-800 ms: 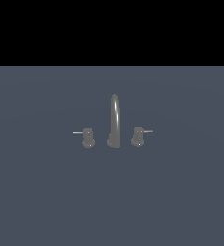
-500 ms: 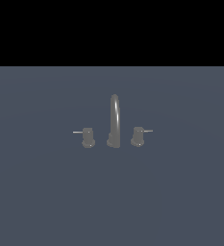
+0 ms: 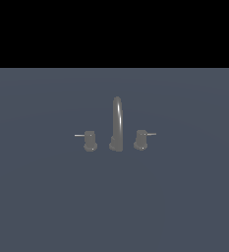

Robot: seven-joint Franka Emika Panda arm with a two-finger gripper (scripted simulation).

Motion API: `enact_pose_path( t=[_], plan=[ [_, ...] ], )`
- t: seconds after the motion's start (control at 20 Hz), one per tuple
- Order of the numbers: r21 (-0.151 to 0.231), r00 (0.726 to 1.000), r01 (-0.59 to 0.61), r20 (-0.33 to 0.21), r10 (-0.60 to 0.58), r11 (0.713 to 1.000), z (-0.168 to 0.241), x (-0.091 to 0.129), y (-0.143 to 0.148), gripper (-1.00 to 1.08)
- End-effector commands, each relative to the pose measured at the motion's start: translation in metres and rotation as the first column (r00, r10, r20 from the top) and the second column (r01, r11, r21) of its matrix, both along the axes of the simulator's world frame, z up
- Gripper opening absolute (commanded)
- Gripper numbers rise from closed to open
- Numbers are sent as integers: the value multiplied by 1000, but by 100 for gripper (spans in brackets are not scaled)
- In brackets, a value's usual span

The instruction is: Turn on the faucet by rotating a designated handle.

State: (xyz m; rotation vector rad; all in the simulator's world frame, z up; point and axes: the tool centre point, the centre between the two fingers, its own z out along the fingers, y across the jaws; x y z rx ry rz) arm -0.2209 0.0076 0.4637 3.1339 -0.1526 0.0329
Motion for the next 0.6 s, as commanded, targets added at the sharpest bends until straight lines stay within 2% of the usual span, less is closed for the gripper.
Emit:
enact_pose_path(
  t=[0.0,0.25,0.55],
  plan=[
    [1,999,48,-1,-48,999,-14,10,2,-100],
    [3,986,167,-2,-167,986,-48,36,6,-100],
    [6,947,322,-5,-322,947,-93,72,6,-100]
  ],
)
